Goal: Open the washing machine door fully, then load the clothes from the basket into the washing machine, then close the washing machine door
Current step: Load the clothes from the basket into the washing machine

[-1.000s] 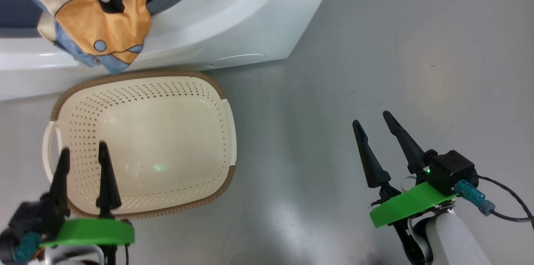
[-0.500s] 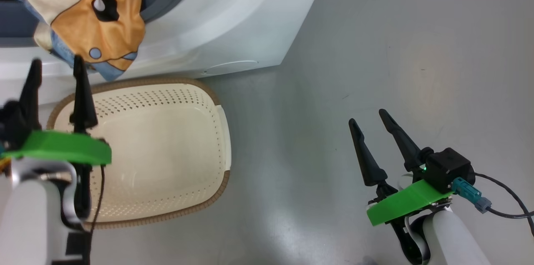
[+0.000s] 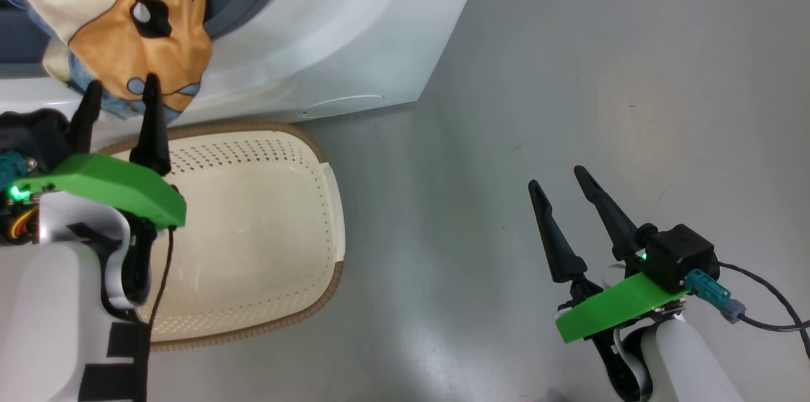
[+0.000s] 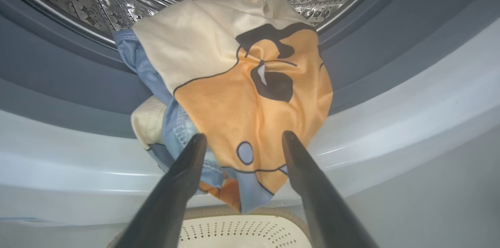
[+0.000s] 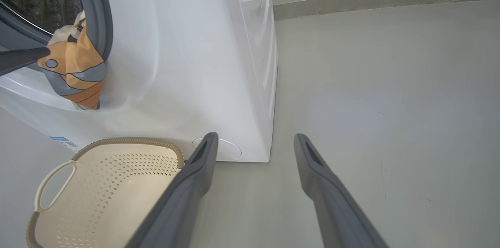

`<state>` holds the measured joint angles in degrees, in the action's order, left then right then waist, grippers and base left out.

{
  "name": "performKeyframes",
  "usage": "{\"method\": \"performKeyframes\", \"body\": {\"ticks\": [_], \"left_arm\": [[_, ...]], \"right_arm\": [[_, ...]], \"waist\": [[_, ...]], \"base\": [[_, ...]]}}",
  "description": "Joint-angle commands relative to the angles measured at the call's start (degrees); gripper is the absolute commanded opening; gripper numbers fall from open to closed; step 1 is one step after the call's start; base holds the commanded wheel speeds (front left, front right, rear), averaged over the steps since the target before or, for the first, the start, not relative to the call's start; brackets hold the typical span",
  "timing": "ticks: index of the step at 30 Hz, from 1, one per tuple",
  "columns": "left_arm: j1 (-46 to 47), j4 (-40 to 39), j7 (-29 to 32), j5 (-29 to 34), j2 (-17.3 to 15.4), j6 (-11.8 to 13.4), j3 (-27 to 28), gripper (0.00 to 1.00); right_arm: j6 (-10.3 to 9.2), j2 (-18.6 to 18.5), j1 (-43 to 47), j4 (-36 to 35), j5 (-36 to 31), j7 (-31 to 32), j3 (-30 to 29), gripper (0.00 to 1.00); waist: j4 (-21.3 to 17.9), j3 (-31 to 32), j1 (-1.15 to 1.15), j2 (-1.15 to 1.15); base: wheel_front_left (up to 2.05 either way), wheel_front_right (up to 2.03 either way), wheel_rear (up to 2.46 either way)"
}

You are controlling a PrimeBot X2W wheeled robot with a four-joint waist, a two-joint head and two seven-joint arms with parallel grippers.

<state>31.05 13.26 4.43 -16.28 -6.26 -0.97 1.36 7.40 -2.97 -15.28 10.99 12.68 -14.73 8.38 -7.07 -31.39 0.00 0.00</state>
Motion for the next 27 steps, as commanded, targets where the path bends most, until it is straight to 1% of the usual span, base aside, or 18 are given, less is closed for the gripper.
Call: {"method": "performKeyframes", "body": {"ticks": [1,7,15,20,27], "left_arm": [[1.3,-1.2,0.4,-0.4,-1.6,0.3,1.8,1.0],[3.8,0.5,4.6,-1.3,-2.2,1.4,2.2,1.0],[6.4,2.4,9.4,-3.3,-2.2,1.3,1.7,1.0],[6.6,3.1,11.1,-3.7,-2.4,1.3,1.3,1.0],[8.7,4.8,11.9,-3.5,-2.7,1.7,0.5,1.0]], "right_arm": [[0.09,0.1,0.8,-1.1,-0.1,-0.3,1.3,1.0],[0.09,0.1,0.6,-1.0,0.2,-0.3,1.5,1.0],[0.09,0.1,0.6,-0.9,0.6,-0.3,1.5,1.0],[0.09,0.1,0.5,-0.9,1.0,-0.3,1.6,1.0],[0.09,0.1,0.2,-1.0,1.4,-0.3,1.7,1.0]], "waist": [[0.1,0.0,0.0,0.0],[0.0,-0.5,0.0,0.0],[-0.5,-1.1,0.0,0.0],[-0.9,-1.5,0.0,0.0],[-1.1,-2.3,0.0,0.0]], "base": [[0.0,0.0,0.0],[0.0,0.0,0.0],[0.0,0.0,0.0],[0.0,0.0,0.0],[0.0,0.0,0.0]]}}
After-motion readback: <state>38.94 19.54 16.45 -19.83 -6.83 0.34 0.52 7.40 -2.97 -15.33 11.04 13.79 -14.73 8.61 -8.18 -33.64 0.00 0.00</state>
